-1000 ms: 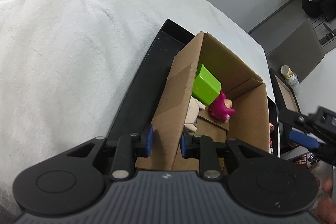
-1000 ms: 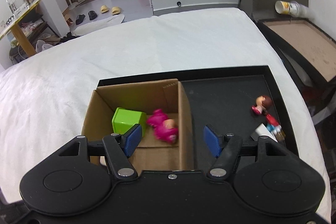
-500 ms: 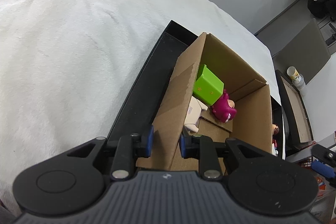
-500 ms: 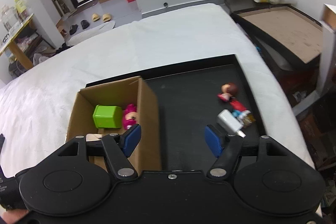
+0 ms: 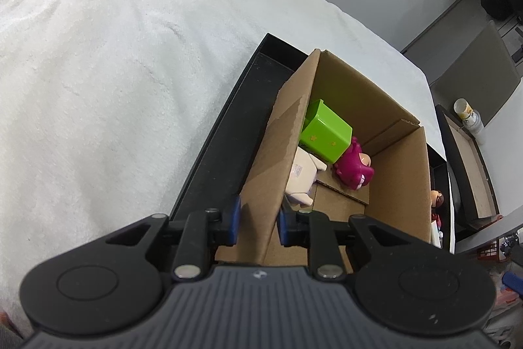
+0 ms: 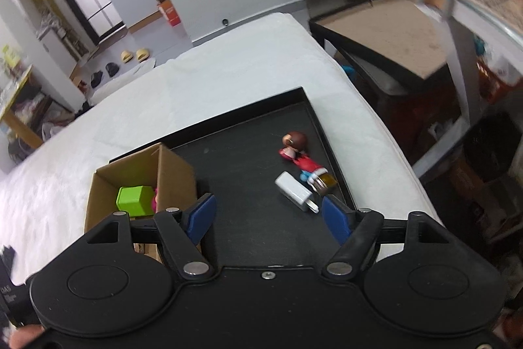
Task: Organize rigid objects
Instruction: 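Move the right tool to the white charger and grasp it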
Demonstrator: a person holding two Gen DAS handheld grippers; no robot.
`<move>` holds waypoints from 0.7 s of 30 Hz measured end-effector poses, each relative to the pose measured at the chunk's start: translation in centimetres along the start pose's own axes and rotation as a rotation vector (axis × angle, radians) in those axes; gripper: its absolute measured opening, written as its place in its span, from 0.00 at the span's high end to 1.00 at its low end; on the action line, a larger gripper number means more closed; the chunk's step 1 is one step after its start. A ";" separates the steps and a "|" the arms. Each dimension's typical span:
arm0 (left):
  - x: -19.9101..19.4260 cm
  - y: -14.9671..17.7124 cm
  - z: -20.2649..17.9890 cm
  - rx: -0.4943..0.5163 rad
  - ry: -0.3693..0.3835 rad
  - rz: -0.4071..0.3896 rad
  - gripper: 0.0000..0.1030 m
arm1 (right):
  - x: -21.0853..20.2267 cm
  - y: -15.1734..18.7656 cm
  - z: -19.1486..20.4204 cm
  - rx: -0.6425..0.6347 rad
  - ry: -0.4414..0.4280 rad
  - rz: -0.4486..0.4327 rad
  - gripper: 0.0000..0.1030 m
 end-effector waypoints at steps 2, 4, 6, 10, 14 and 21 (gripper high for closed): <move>0.0 0.0 -0.2 0.004 -0.005 -0.001 0.79 | 0.3 -0.1 -0.8 0.020 0.000 0.011 0.31; 0.0 0.0 -0.2 0.007 -0.010 -0.001 0.79 | 0.7 -0.3 -1.3 0.027 0.004 0.019 0.31; 0.0 -0.1 -0.2 0.000 -0.012 0.002 0.79 | 1.1 -0.5 -1.8 0.040 0.007 0.025 0.31; 0.0 -0.1 -0.4 0.009 -0.020 0.002 0.79 | 2.5 -1.2 -2.6 0.071 0.001 0.047 0.31; 0.4 -0.2 -0.2 0.003 -0.023 0.014 0.79 | 4.3 -1.5 -2.6 0.048 -0.005 0.075 0.31; 0.7 -0.4 0.2 -0.015 -0.014 0.011 0.79 | 7.9 -2.3 -2.0 -0.003 0.015 0.142 0.47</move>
Point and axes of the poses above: each gripper's, at about its wrist camera, not at the fingertips, and x roughly the way its jaws point, z to its left, y to its underside, the point moved 3 cm from there along x, roughly the way its jaws point, and after that the axes turned 12 degrees about x, right-handed, at the moved point
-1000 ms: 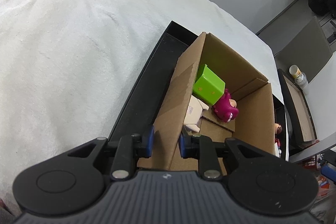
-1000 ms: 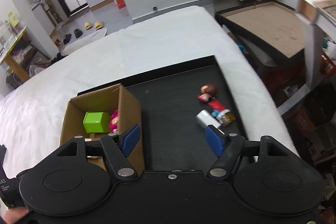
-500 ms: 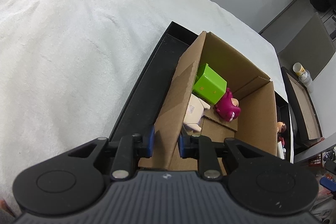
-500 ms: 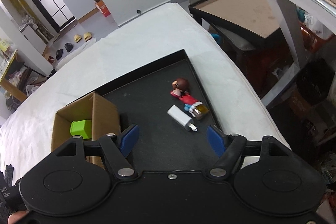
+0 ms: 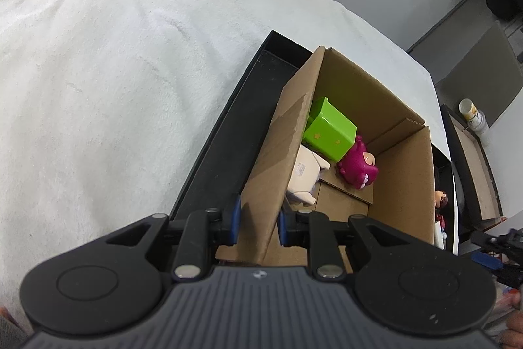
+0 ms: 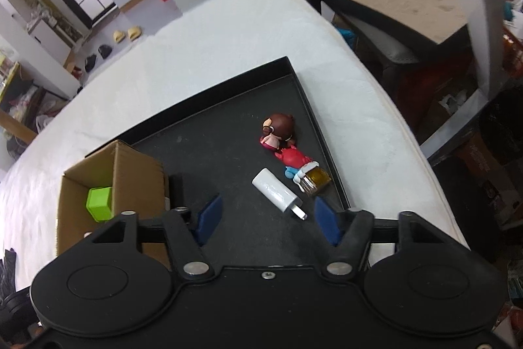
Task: Organize rigid objects
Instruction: 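Move the right tool to the white charger and grasp it, then hold the box wall with the left tool while the right tool drops the white charger inside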
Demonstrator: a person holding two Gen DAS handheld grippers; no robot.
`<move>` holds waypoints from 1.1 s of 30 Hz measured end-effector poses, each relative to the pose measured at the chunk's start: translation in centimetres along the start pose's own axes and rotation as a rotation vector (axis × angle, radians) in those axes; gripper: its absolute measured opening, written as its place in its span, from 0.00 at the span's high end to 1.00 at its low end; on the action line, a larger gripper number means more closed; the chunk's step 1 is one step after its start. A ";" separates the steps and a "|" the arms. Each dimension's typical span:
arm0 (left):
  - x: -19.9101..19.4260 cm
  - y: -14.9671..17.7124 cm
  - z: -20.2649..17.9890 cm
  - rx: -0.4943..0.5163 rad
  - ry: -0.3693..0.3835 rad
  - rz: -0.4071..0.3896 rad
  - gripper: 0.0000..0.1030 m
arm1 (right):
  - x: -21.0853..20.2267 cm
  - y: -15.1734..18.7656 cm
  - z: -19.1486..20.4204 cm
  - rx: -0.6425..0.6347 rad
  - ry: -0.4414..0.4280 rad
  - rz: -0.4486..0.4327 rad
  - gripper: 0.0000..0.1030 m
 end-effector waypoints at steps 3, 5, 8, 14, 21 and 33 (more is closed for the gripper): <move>0.1 0.0 0.0 0.000 -0.006 -0.001 0.79 | 1.4 -0.5 0.3 -0.039 0.018 0.024 0.52; 0.1 0.3 -0.2 0.004 -0.009 -0.004 0.79 | 2.3 -0.8 0.6 -0.068 0.030 0.042 0.53; 0.0 0.5 -0.2 0.000 -0.014 -0.003 0.79 | 3.6 -0.9 1.4 -0.140 0.057 0.063 0.53; -0.1 0.5 -0.3 0.005 -0.015 -0.001 0.79 | 6.3 -1.1 1.9 -0.233 0.149 0.095 0.60; 0.0 0.4 -0.5 0.012 -0.023 0.005 0.79 | 6.8 -1.3 3.1 -0.284 0.149 0.127 0.66; -0.1 0.5 -0.8 0.026 -0.024 0.006 0.79 | 7.2 0.8 4.3 -0.355 0.208 0.179 0.80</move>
Point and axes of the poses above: each gripper's, at about its wrist camera, not at the fingertips, and x roughly the way its jaws point, z to its left, y to its underside, the point moved 3 cm from there along x, roughly the way its jaws point, and after that the axes turned 12 degrees about x, right-handed, at the moved point
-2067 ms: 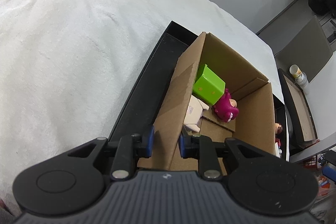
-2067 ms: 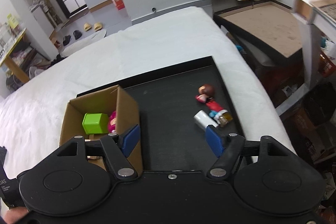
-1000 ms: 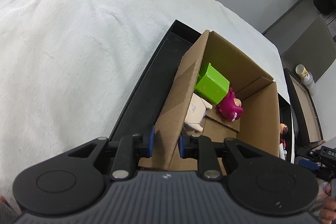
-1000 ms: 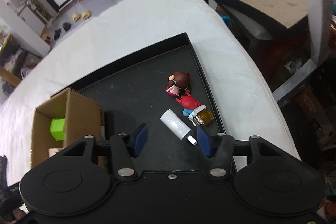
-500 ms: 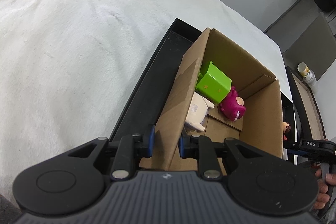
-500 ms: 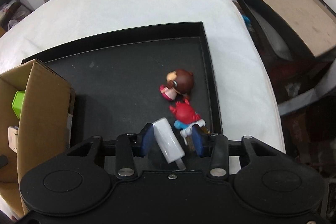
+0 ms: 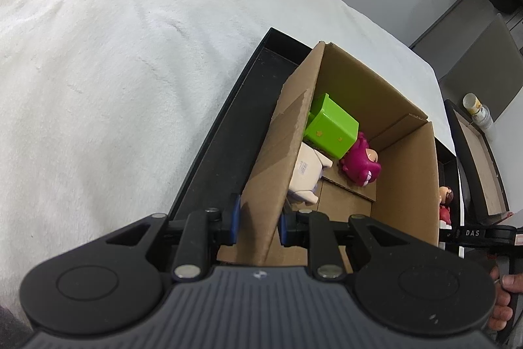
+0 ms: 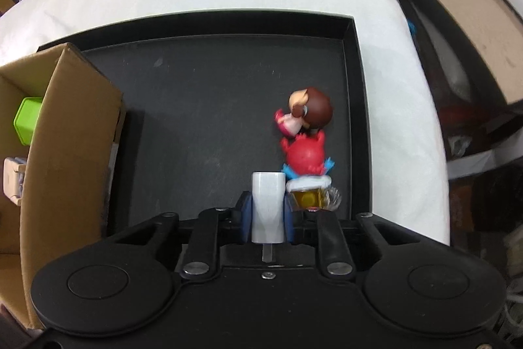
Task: Organize rigid objects
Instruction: 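Hold the box wall with the left tool while the right tool drops the white charger inside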
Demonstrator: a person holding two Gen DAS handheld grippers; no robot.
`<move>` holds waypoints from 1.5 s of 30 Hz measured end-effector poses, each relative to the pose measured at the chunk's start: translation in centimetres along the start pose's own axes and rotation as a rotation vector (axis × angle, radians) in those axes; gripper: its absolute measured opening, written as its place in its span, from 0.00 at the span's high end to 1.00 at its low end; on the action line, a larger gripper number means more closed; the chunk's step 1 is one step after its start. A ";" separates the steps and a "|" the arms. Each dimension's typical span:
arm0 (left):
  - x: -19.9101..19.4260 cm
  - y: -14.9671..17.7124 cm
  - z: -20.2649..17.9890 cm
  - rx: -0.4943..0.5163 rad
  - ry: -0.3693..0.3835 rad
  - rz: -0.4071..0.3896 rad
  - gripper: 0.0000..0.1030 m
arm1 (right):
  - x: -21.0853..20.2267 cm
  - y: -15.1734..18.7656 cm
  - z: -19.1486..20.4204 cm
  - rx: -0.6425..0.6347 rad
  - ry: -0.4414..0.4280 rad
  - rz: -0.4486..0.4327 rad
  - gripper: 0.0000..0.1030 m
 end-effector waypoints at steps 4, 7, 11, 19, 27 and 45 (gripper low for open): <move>0.0 -0.1 0.0 0.004 -0.002 0.002 0.79 | -1.0 0.6 0.4 0.013 -0.022 -0.001 0.80; 0.1 -0.2 -0.1 0.010 0.000 0.005 0.79 | -2.3 0.8 0.7 0.026 -0.029 -0.009 0.80; 0.0 0.0 -0.3 0.017 0.001 0.006 0.79 | -4.8 0.7 1.6 0.011 -0.057 -0.050 0.80; 0.0 0.1 -0.4 0.018 0.004 0.010 0.79 | -9.2 0.2 4.3 -0.027 -0.115 -0.122 0.80; 0.0 0.2 -0.3 0.016 0.020 0.015 0.79 | -12.0 -0.7 7.7 -0.075 -0.157 -0.180 0.80; 0.0 0.4 -0.2 0.016 0.065 0.025 0.78 | -11.7 -0.7 13.6 -0.130 -0.110 -0.191 0.80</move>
Point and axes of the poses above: each gripper's, at about its wrist camera, not at the fingertips, and x roughly the way its jaws point, z to its left, y to its underside, the point moved 3 cm from there along x, roughly the way its jaws point, and after that the axes turned 12 degrees about x, right-handed, at the moved point
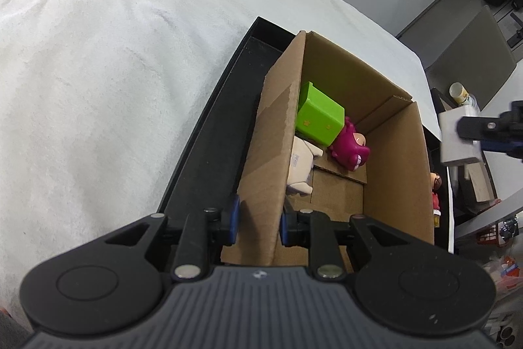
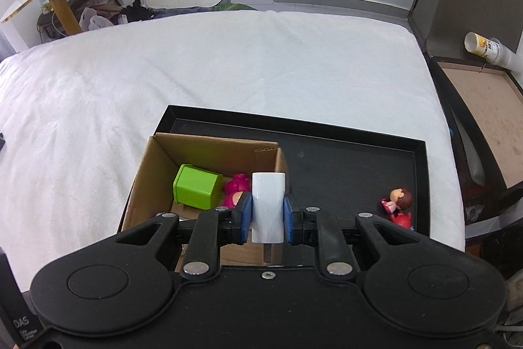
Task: Organize rigid objects
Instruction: 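Hold the box wall with the left tool while the right tool drops the white charger inside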
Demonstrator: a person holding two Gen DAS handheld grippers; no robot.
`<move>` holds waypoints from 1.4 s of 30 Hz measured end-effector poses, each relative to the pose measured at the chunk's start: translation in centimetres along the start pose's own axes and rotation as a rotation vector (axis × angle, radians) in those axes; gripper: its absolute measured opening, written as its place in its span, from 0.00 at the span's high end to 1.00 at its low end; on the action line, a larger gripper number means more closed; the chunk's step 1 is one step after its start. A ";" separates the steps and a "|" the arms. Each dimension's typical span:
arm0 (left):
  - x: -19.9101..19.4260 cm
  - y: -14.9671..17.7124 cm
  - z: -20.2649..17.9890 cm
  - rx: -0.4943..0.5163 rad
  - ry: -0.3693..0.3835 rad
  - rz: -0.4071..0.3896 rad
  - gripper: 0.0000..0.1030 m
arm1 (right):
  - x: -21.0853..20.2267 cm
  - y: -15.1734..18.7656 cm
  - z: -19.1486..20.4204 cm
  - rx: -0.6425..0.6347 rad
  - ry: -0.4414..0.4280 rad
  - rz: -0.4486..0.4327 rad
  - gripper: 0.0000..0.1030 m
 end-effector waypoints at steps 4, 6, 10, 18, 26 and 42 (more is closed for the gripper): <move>0.0 0.0 0.1 0.011 0.007 -0.002 0.78 | 1.1 0.0 1.1 -0.007 0.015 0.009 0.80; 0.0 0.0 0.1 0.014 0.013 -0.003 0.78 | 1.6 -0.1 1.6 -0.017 0.025 0.007 0.80; 0.0 0.0 0.2 0.010 0.024 0.001 0.77 | 2.4 -0.4 2.6 -0.044 0.052 -0.009 0.80; -0.1 0.0 0.4 0.005 0.034 -0.002 0.76 | 2.4 -0.8 2.2 -0.003 0.099 -0.058 0.54; -0.1 0.0 0.2 0.010 0.027 -0.005 0.76 | -0.6 0.2 -0.6 0.060 0.088 -0.119 0.17; -0.3 0.1 -0.3 0.017 -0.008 -0.005 0.77 | -1.5 4.1 -7.8 0.182 0.042 -0.176 0.03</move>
Point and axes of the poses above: each gripper's, at about its wrist camera, not at the fingertips, and x roughly the way its jaws point, z to its left, y to its underside, the point moved 3 cm from there along x, roughly the way its jaws point, and after that the axes turned 12 degrees about x, right-handed, at the moved point
